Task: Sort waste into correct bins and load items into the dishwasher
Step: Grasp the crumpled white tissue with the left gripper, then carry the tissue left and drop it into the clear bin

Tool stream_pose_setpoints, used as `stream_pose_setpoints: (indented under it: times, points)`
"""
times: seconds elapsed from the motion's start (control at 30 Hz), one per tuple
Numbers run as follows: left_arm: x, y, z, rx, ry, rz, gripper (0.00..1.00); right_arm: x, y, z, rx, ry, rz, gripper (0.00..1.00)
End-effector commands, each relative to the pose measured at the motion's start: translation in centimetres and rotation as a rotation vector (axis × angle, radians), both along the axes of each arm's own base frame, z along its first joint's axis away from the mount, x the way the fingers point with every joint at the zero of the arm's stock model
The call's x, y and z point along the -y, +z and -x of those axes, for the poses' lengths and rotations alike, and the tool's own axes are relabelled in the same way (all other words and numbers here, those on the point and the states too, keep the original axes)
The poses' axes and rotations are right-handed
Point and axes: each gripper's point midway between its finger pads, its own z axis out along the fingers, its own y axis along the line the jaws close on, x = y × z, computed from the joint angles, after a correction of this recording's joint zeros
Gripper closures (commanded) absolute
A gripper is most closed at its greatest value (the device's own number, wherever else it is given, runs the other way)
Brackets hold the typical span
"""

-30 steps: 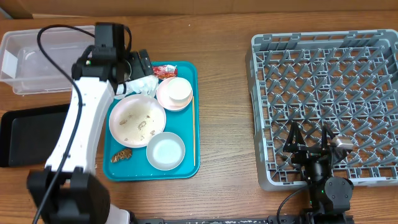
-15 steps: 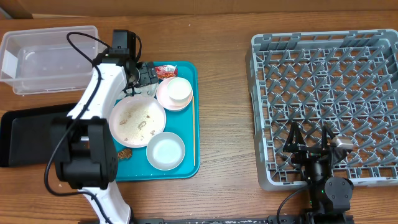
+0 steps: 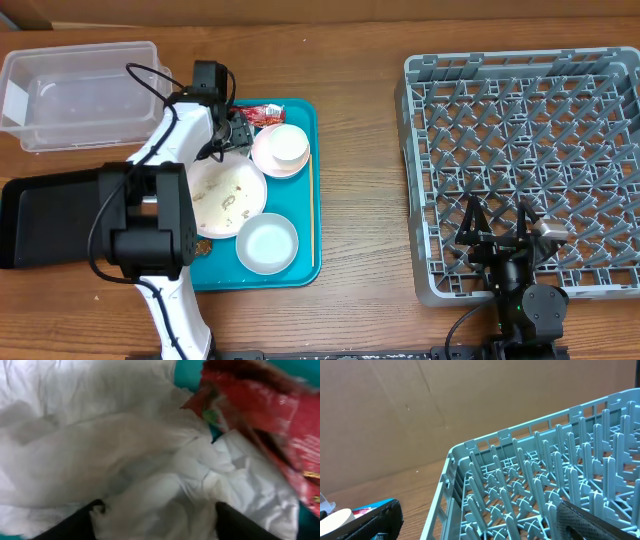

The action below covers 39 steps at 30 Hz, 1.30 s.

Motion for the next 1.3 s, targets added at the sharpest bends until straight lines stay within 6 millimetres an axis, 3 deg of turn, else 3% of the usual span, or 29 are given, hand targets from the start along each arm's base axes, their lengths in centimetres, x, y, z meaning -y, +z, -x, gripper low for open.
stream_pose_setpoints:
  times: [0.0,0.1,0.23,0.37,0.67,0.9,1.1,1.27]
  points:
    - [-0.2,-0.2,-0.4,0.001,0.003,0.006,0.46,0.0,-0.2,0.0,0.003,-0.001,0.003,0.00]
    - [-0.1,0.1,-0.5,0.008,0.003,0.008,0.67,0.0,-0.2,0.0,0.003,-0.001,0.003,0.00]
    - [-0.1,1.1,-0.5,0.010,0.003,0.008,0.79,0.0,-0.2,0.0,0.003,-0.001,0.003,0.00]
    - [-0.1,3.3,-0.5,0.005,0.003,0.008,0.96,0.0,-0.2,0.0,0.003,-0.001,0.003,0.00]
    - [-0.4,8.9,1.3,-0.052,0.007,-0.006,0.96,0.0,-0.2,0.0,0.003,-0.001,0.003,0.00]
    - [-3.0,14.5,1.9,0.013,0.051,-0.102,0.96,0.0,-0.2,0.0,0.003,-0.001,0.003,0.00]
    - [-5.0,19.7,1.0,0.184,0.106,-0.097,0.96,0.0,-0.2,0.0,0.003,-0.001,0.003,0.00]
    - [-7.9,23.3,-1.6,0.377,0.166,-0.107,0.96,0.0,-0.2,0.0,0.003,-0.001,0.003,0.00]
